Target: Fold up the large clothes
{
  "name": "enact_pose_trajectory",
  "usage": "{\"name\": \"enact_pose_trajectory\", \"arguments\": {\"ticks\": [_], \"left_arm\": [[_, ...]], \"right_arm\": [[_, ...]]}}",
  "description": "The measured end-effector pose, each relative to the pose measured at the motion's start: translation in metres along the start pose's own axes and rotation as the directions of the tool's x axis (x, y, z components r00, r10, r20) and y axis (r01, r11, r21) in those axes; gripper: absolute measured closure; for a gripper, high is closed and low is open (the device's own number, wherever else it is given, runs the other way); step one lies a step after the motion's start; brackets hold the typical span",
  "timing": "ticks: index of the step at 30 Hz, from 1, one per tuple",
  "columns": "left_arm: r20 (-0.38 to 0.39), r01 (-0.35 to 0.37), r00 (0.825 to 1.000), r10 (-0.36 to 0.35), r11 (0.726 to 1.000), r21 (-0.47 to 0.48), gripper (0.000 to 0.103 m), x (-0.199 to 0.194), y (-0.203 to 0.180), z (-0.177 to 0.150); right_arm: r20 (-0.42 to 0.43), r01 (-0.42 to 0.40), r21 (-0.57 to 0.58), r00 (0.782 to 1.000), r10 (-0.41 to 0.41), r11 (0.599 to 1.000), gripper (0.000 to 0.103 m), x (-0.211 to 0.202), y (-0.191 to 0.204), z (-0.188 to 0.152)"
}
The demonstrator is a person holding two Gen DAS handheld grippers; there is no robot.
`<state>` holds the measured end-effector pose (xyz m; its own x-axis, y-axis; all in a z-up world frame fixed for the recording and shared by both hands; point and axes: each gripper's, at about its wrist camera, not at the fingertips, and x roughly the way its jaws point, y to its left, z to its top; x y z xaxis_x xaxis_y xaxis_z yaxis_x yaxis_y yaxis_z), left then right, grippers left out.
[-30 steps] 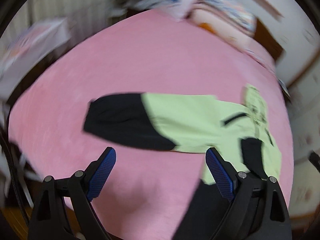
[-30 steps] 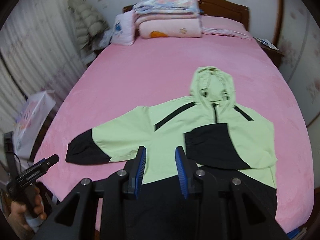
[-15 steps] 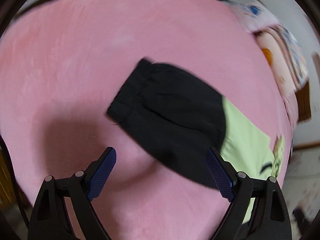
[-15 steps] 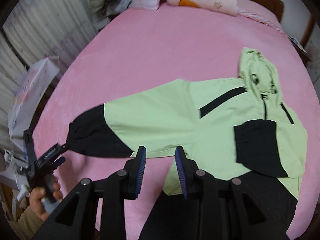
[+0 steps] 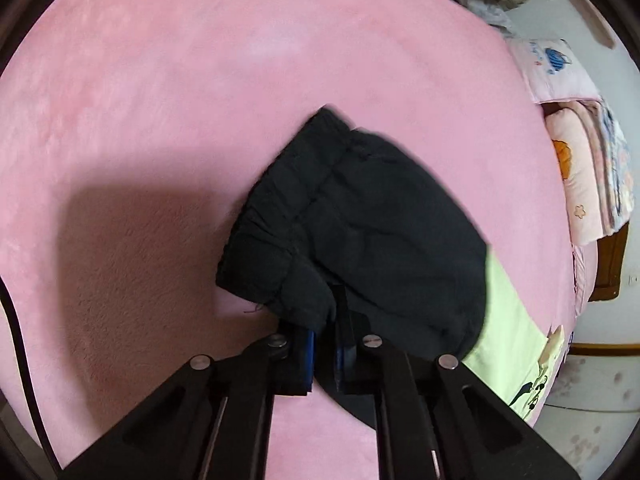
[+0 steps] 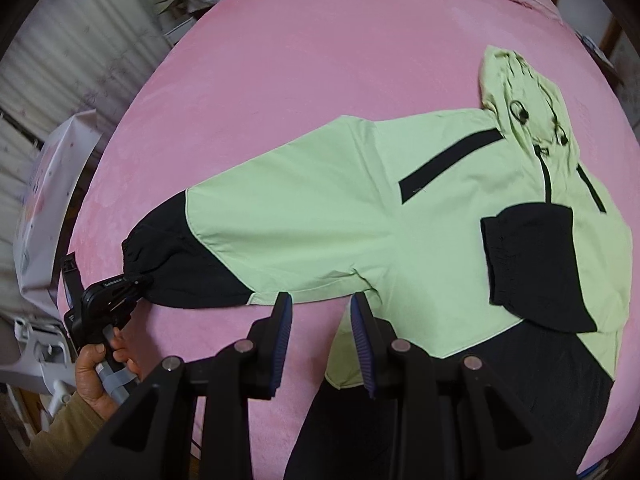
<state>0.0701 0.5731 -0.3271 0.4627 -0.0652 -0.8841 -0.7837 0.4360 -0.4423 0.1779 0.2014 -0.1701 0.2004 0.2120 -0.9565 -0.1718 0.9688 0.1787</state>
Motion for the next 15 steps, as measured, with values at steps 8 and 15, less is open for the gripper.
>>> {"name": "enact_pose_trajectory", "arguments": {"ticks": [8, 15], "left_arm": [[0.097, 0.242, 0.955, -0.282, 0.922, 0.301, 0.099, -0.094, -0.138, -0.037], [-0.062, 0.429, 0.861, -0.504, 0.657, 0.62, 0.098, -0.144, -0.297, -0.15]], "right_arm": [[0.041, -0.024, 0.098, 0.999, 0.02, 0.995, 0.073, -0.016, -0.051, -0.011], [0.107, -0.024, 0.261, 0.994, -0.004, 0.965, 0.073, -0.047, -0.138, -0.03]]}}
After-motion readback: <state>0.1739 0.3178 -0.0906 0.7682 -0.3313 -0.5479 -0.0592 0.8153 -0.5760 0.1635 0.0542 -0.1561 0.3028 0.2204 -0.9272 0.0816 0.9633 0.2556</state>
